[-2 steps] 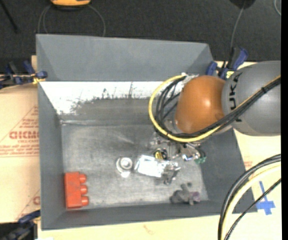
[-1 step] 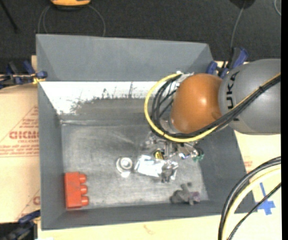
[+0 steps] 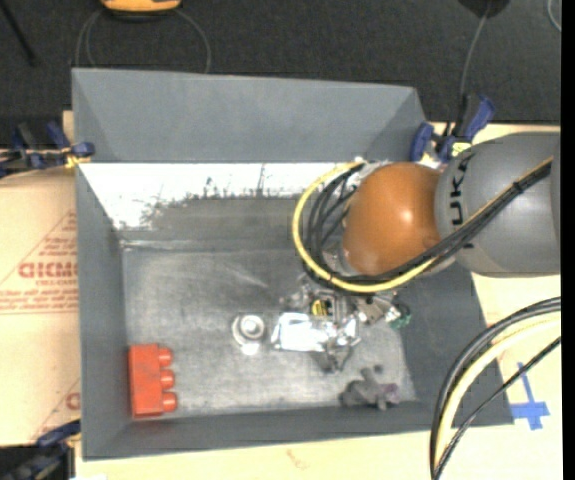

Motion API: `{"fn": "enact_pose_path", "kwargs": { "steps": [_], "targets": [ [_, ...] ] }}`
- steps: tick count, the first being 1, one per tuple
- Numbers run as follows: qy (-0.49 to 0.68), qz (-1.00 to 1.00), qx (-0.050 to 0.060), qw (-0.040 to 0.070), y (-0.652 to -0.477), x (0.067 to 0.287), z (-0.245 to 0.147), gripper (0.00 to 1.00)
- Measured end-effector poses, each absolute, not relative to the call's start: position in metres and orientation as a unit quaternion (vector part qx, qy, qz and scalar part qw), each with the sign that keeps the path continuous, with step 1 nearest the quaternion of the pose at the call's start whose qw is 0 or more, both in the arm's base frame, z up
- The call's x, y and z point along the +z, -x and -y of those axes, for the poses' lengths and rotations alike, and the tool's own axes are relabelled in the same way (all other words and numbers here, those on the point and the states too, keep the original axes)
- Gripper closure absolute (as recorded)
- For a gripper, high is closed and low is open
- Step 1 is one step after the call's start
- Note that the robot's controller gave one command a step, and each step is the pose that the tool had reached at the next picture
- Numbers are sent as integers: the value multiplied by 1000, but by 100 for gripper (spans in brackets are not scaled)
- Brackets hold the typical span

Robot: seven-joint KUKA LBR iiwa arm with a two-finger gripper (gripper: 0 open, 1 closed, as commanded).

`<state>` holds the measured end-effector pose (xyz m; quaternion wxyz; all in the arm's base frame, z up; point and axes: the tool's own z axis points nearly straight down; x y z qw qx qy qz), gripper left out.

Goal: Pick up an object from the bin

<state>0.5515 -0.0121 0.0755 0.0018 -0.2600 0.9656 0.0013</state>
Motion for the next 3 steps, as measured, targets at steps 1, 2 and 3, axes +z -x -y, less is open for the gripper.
{"fn": "enact_pose_path", "kwargs": {
  "steps": [1, 2, 3],
  "targets": [
    [258, -966, 1, 2, -553, 78, 11, 0],
    [256, -967, 0, 4, -554, 79, 12, 100],
    [253, -968, -2, 4, -556, 161, 13, 100]
  ]
}}
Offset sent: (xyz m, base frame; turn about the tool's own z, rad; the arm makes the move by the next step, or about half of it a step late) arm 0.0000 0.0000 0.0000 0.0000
